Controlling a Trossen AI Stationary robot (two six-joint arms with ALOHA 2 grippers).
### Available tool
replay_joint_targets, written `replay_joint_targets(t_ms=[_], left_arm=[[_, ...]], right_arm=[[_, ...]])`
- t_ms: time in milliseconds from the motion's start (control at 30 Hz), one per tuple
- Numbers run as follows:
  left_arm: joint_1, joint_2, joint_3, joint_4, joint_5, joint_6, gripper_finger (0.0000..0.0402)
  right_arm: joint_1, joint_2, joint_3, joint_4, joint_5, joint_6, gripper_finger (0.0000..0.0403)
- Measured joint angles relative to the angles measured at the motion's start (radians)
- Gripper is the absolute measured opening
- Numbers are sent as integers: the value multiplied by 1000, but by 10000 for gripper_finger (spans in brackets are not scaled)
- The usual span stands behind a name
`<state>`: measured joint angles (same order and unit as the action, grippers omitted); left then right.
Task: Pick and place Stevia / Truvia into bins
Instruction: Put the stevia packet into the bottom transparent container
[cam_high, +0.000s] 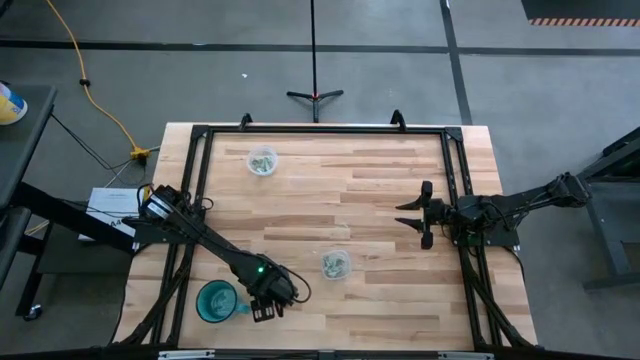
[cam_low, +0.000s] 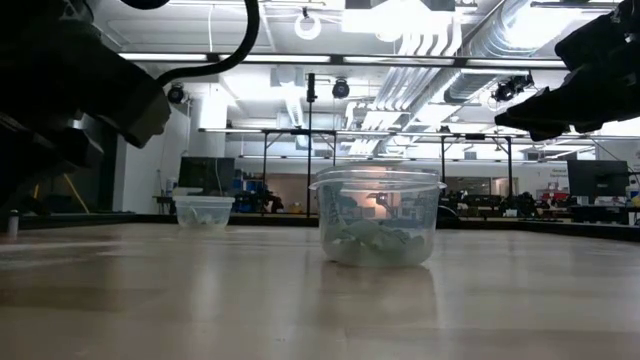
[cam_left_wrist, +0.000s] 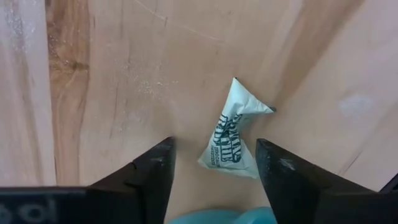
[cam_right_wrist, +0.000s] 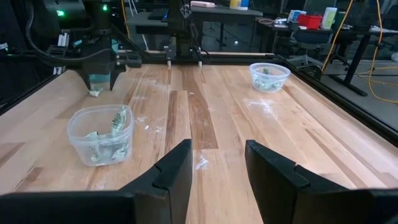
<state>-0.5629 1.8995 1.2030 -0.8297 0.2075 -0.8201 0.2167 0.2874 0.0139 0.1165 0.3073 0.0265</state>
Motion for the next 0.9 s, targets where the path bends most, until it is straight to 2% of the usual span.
replay_joint_targets(t_ms=[300, 533, 600, 667, 767, 900], left_arm=[[0, 1, -1, 11, -38, 4, 158], [9, 2, -1, 32, -19, 88, 30], [21, 2, 0, 33, -8, 108, 21], [41, 2, 9, 22, -20, 138, 29], [87, -17, 48, -57, -89, 262, 38], [181, -94, 97, -243, -197, 416, 21]], right_arm=[[0, 0, 0, 0, 0, 0, 140], [0, 0, 0, -1, 0, 0, 140], [0, 0, 0, -3, 0, 0, 140], [0, 0, 0, -5, 0, 0, 140], [0, 0, 0, -1, 0, 0, 140], [0, 0, 0, 4, 0, 0, 140]])
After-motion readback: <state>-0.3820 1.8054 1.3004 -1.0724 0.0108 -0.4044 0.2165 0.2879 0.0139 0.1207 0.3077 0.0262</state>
